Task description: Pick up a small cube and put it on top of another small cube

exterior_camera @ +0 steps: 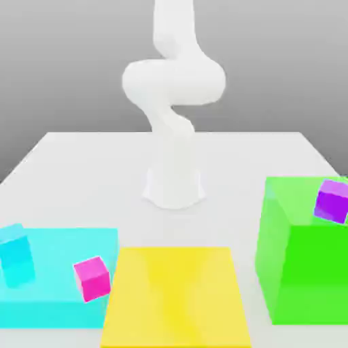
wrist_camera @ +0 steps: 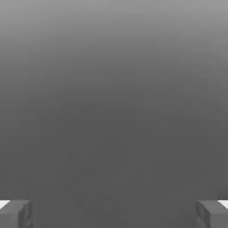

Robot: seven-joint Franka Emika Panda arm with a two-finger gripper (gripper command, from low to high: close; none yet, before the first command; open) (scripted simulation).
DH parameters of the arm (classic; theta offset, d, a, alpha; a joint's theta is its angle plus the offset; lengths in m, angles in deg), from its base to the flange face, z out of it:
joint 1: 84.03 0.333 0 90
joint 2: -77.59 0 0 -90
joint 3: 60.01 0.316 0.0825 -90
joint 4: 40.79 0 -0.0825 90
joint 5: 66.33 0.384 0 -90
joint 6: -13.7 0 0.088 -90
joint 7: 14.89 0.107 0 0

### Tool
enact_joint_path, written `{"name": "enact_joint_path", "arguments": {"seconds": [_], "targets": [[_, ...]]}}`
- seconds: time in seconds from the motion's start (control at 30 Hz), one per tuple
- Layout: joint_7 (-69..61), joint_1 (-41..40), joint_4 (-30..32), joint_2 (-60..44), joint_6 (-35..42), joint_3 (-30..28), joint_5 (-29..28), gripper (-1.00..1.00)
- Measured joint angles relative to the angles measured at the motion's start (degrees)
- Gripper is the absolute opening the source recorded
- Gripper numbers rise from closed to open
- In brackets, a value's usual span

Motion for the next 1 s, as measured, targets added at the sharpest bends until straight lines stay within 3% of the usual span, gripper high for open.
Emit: {"name": "enact_joint_path", "arguments": {"seconds": [0.47, 1.0], "targets": [[0.45, 5.02, 1.56, -13.19, -3.52, 12.92, -3.64, 0.0], [-3.79, 12.38, 4.06, -32.02, -9.46, 20.88, -1.79, 0.0]]}}
